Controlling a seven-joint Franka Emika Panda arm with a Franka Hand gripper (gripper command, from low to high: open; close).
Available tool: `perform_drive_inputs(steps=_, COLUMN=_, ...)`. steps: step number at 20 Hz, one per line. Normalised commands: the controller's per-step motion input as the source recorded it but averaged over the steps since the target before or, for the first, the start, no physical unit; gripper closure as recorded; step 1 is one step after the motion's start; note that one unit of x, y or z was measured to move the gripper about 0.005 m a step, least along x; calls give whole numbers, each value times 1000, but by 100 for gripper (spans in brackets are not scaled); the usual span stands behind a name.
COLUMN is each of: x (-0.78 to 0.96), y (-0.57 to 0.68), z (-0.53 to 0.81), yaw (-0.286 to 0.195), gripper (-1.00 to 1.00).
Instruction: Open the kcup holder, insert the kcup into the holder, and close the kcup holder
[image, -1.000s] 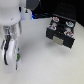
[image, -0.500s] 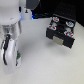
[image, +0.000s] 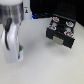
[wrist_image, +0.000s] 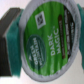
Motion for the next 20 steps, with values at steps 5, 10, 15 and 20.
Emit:
perform_drive_inputs(steps=5, x=90, y=650, z=764, yaw=5, gripper=100)
perform_drive_inputs(steps=10, x=152, y=731, z=707, yaw=4, gripper=100)
perform_drive_inputs(steps=15, x=146, y=724, z=613, yaw=3, gripper=100)
perform_drive_inputs(steps=20, x=144, y=692, z=507, yaw=4, gripper=100)
